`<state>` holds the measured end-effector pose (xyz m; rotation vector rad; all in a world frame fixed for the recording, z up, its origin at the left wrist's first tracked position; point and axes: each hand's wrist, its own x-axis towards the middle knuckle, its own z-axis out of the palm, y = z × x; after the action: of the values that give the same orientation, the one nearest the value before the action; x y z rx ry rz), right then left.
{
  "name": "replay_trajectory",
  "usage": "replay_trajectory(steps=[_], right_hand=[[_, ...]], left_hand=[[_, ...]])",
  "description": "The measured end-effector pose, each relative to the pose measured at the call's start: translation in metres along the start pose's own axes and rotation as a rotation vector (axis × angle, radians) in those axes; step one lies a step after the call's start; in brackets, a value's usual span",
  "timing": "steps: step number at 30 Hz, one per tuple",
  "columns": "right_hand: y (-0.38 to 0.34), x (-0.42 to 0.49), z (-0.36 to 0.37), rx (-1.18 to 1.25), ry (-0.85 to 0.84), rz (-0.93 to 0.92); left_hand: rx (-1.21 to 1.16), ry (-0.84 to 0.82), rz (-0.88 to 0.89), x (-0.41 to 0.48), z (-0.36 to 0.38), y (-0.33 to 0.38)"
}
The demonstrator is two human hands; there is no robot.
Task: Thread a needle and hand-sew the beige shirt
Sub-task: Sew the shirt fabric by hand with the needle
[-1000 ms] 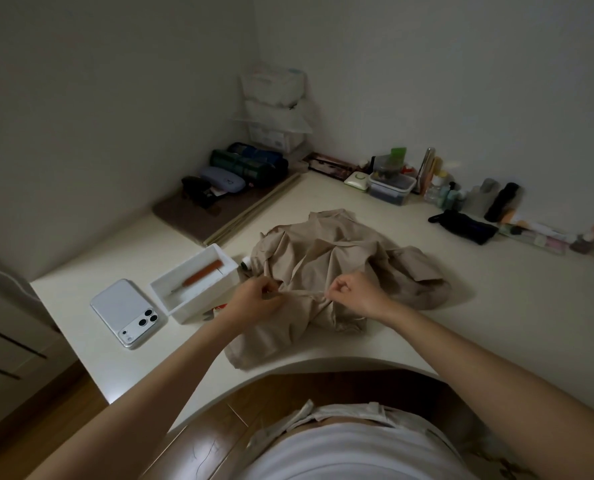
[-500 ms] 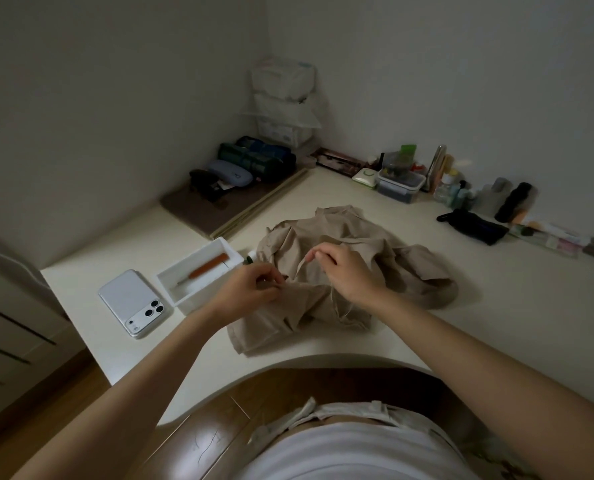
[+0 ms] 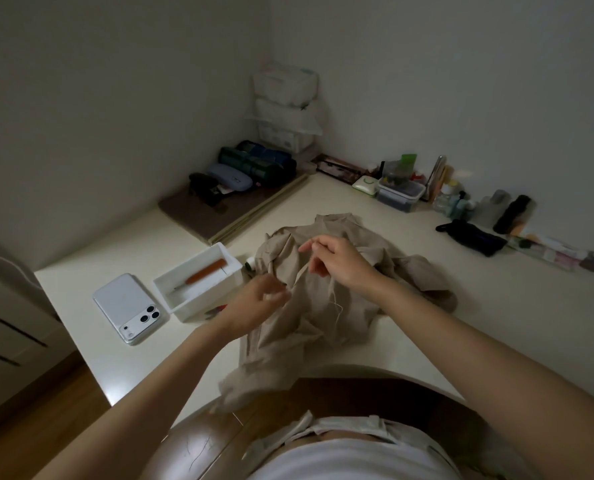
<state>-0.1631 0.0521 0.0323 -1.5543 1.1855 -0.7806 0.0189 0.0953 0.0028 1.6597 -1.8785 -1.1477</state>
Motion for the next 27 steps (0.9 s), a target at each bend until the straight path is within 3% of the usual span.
replay_trajectory(steps=[2,7,10,13,15,24,27], right_hand=[[-0.006,0.005,-0.005,0.026,0.004,-0.003],[-0.013,0.018,-0.021,0.081,0.104,0.005],[-0.007,0.021,-0.035,0.244,0.205,0.036],[0.004,0.018,-0.043,0.524,0.297,0.083],[0.014,0.016,-0.046,0.540,0.324,0.117],[0.044,0.020,-0.055,0.204,0.387,0.226],[0.055,0.027,-0.053,0.080,0.442,0.239]], left_hand=[[-0.184,-0.004,0.019,0.011,0.005,0.014],[-0.546,-0.298,0.018,0.024,0.026,0.051],[-0.735,-0.325,0.057,0.029,0.020,0.050],[-0.792,-0.220,0.070,0.036,0.002,0.034],[-0.825,-0.148,0.045,0.040,-0.012,0.023],[-0.754,0.272,-0.091,0.053,-0.041,0.003],[-0.594,0.364,-0.085,0.060,-0.042,0.003]])
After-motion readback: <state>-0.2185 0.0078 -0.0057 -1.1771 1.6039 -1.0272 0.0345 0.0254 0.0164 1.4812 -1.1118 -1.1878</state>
